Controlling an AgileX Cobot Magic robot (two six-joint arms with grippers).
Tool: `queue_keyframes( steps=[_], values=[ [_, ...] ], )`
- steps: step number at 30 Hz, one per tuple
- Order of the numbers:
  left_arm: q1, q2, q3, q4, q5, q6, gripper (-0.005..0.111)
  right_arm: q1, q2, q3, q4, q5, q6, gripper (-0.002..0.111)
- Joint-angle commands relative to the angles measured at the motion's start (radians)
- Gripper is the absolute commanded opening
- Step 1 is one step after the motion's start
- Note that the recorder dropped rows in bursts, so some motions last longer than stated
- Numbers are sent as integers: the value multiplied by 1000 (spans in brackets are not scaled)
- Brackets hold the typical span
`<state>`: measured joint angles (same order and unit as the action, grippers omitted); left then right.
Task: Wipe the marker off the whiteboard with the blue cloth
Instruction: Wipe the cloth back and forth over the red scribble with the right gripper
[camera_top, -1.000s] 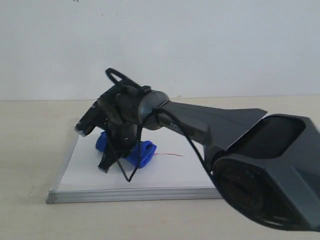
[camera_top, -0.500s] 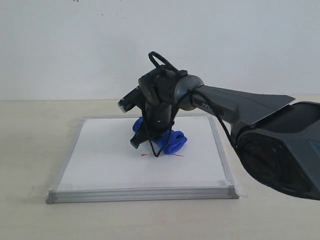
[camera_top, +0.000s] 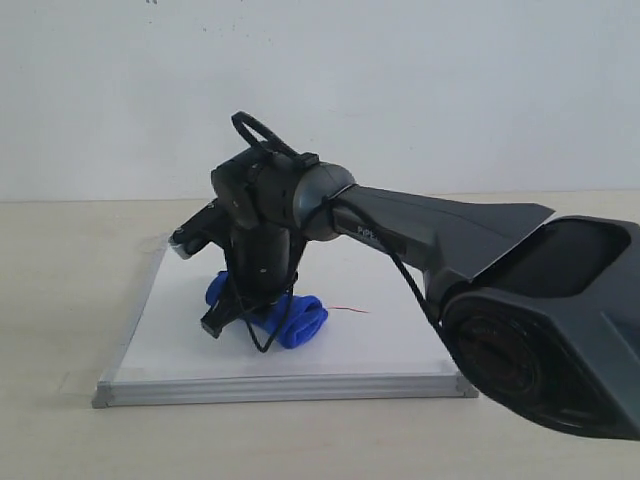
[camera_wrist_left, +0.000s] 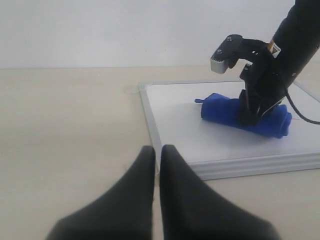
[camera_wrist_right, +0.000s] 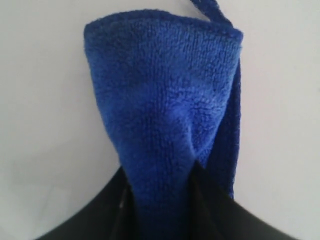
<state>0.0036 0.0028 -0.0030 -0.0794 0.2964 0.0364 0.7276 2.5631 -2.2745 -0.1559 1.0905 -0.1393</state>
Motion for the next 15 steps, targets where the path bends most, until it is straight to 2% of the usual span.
queue_keyframes(
  steps=[1,6,10,12,15],
  values=[
    [-4,-3,3,-6,-8,2,4,-88,27,64,-120,127,92,0],
    [-4,-3,3,-6,-8,2,4,-135,27,131,-146,61,147,0],
    [-4,-3,3,-6,-8,2,4,-134,27,158,-152,17,211,0],
    [-4,-3,3,-6,-8,2,4,-110,27,158,-140,15,210,0],
    [-4,-3,3,-6,-8,2,4,14,27,158,-96,9,120,0]
  ],
)
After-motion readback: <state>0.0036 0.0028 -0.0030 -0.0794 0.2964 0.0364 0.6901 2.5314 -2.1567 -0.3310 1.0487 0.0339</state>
